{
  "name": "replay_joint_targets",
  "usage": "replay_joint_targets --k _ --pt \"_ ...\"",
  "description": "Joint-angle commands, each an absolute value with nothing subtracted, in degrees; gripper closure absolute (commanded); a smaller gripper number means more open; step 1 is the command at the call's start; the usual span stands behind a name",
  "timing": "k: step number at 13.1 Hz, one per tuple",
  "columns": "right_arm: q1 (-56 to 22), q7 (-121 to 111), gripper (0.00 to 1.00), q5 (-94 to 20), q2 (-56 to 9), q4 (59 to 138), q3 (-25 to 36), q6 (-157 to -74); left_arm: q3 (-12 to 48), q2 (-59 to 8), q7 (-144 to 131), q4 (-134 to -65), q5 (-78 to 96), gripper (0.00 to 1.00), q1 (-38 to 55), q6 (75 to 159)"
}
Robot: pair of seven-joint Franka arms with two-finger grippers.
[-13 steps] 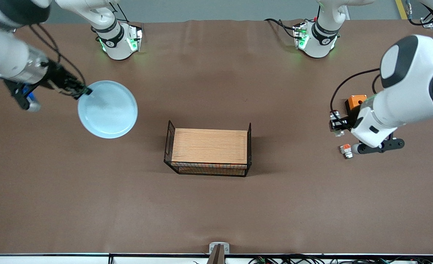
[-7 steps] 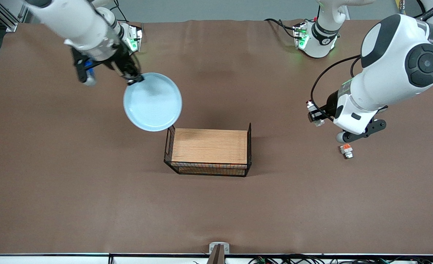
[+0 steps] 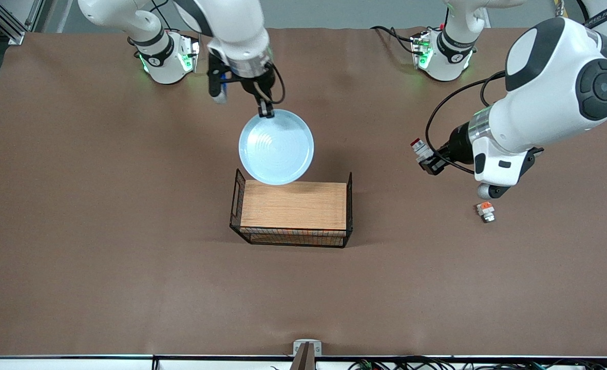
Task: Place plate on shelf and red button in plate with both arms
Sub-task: 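Lower the plate into the basket and open the right gripper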
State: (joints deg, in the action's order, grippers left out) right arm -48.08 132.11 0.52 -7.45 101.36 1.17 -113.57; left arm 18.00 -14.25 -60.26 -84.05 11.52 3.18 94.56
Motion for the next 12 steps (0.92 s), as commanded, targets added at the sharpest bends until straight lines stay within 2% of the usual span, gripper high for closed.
replay_joint_targets --k 1,5,12 --pt "-49.04 138.41 1.0 3.25 -16.5 91.61 2.02 -112.59 18.46 -14.5 -67.99 -83.23 12.39 0.75 4.12 95.71" --pt "-49.04 141.67 1.0 5.89 -21.96 88.95 2.02 -115.47 18.54 -14.94 -78.38 -83.15 12.13 0.75 6.94 99.4" --pt "-48.61 142.03 0.99 7.73 -25.57 88.77 2.37 -118.91 18.54 -18.54 -90.35 -80.78 11.69 0.75 10.02 105.29"
